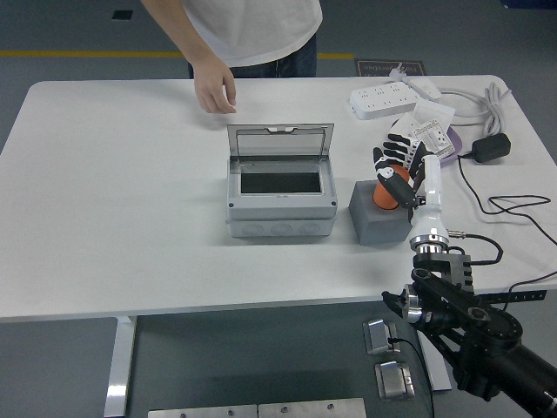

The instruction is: Fetch the battery,place it into the box,close the lid of the box

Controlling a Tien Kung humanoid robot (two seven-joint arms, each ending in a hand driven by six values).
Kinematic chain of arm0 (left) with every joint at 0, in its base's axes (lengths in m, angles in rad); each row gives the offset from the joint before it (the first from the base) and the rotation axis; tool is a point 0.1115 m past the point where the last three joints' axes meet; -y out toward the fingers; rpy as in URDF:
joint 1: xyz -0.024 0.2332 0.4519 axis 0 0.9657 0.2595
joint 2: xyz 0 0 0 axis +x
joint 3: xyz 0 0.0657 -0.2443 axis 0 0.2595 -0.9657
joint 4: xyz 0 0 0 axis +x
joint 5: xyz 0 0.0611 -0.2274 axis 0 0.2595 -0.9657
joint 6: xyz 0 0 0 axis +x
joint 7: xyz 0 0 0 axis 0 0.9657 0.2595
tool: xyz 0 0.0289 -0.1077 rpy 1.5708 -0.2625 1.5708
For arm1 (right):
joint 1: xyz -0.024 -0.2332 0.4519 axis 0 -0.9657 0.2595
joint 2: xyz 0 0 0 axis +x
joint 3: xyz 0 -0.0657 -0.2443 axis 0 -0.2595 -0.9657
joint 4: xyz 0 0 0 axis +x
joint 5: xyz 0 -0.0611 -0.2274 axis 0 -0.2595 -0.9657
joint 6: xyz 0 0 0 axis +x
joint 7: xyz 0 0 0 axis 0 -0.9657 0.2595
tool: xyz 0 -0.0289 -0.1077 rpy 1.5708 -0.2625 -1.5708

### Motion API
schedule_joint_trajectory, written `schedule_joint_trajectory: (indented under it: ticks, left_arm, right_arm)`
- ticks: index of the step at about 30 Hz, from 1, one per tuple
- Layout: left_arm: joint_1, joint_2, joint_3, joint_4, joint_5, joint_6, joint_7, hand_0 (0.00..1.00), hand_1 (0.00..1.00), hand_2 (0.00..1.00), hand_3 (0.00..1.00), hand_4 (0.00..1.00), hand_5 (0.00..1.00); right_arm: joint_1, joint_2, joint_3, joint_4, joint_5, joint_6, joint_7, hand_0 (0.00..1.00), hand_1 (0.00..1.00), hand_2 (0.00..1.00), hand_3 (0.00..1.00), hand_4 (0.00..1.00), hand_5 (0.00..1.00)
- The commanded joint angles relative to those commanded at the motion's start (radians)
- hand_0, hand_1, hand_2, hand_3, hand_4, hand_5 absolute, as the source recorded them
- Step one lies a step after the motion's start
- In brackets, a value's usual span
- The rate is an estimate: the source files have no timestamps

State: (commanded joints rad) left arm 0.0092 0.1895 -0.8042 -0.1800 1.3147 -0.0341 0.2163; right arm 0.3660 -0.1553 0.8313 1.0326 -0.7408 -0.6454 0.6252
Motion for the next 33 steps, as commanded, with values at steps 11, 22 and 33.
schedule_joint_trajectory:
  ticks: [11, 22, 33]
  left_arm:
    - [-0.01, -0.003, 0.005, 0.0, 0.009, -0.005, -0.001, 0.625, 0.721, 0.669, 0.627, 0.685, 0.554]
    - [-0.019, -0.003, 0.0, 0.0, 0.031, -0.01, -0.001, 0.626, 0.721, 0.669, 0.627, 0.684, 0.551]
    - [-0.022, -0.004, -0.004, 0.0, 0.037, -0.01, -0.001, 0.625, 0.721, 0.669, 0.626, 0.685, 0.55]
  right_arm:
    - [0.023, 0.01, -0.037, -0.064, 0.042, 0.0, 0.007, 0.591, 0.607, 0.597, 0.61, 0.754, 0.248]
    - [0.024, 0.011, -0.062, -0.116, 0.07, 0.0, 0.01, 0.587, 0.606, 0.593, 0.61, 0.751, 0.254]
    - [0.022, 0.01, -0.069, -0.118, 0.085, 0.0, 0.012, 0.583, 0.6, 0.577, 0.593, 0.739, 0.274]
